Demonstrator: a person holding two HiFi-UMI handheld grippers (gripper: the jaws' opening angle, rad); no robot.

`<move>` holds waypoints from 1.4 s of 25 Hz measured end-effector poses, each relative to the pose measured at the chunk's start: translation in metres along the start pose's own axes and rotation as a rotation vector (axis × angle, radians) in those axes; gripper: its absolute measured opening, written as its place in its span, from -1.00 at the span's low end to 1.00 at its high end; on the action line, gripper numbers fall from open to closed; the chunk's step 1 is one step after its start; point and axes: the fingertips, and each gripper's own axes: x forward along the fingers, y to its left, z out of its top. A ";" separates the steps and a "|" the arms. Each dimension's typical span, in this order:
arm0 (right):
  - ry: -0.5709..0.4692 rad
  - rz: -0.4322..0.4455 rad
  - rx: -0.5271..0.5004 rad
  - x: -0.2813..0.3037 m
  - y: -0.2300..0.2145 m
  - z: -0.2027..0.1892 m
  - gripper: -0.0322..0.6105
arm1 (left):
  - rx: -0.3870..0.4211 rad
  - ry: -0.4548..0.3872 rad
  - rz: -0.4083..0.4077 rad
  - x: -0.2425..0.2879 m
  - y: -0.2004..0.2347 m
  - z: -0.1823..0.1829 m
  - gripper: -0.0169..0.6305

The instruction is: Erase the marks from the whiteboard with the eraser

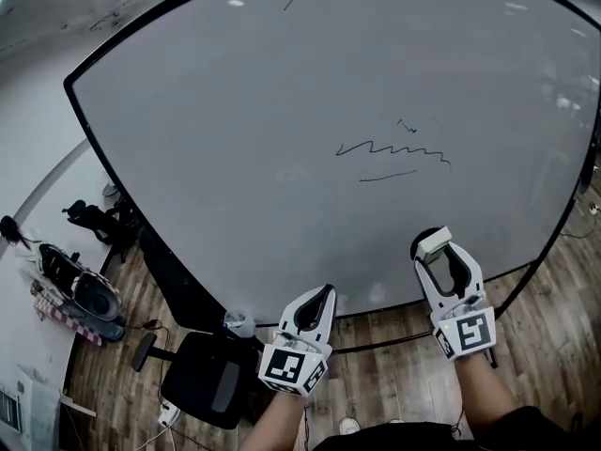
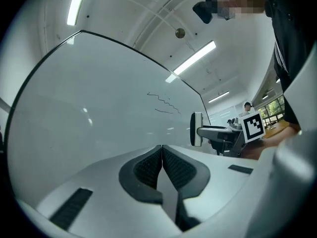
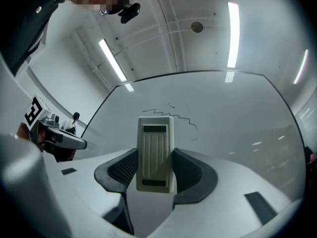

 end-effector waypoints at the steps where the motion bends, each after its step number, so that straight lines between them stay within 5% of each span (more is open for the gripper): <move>1: -0.001 -0.017 -0.017 0.002 -0.004 0.003 -0.14 | 0.008 -0.009 -0.021 0.005 0.001 0.004 -0.88; 14: -0.023 -0.169 -0.135 0.030 -0.090 0.071 -0.14 | 0.050 -0.111 -0.067 0.045 0.000 0.044 -0.88; 25: 0.043 -0.261 -0.169 0.070 -0.141 0.111 -0.14 | 0.192 -0.162 0.001 0.067 0.021 0.097 -0.88; 35: 0.127 -0.313 -0.197 0.094 -0.152 0.123 -0.14 | 0.241 -0.246 0.080 0.075 0.043 0.146 -0.88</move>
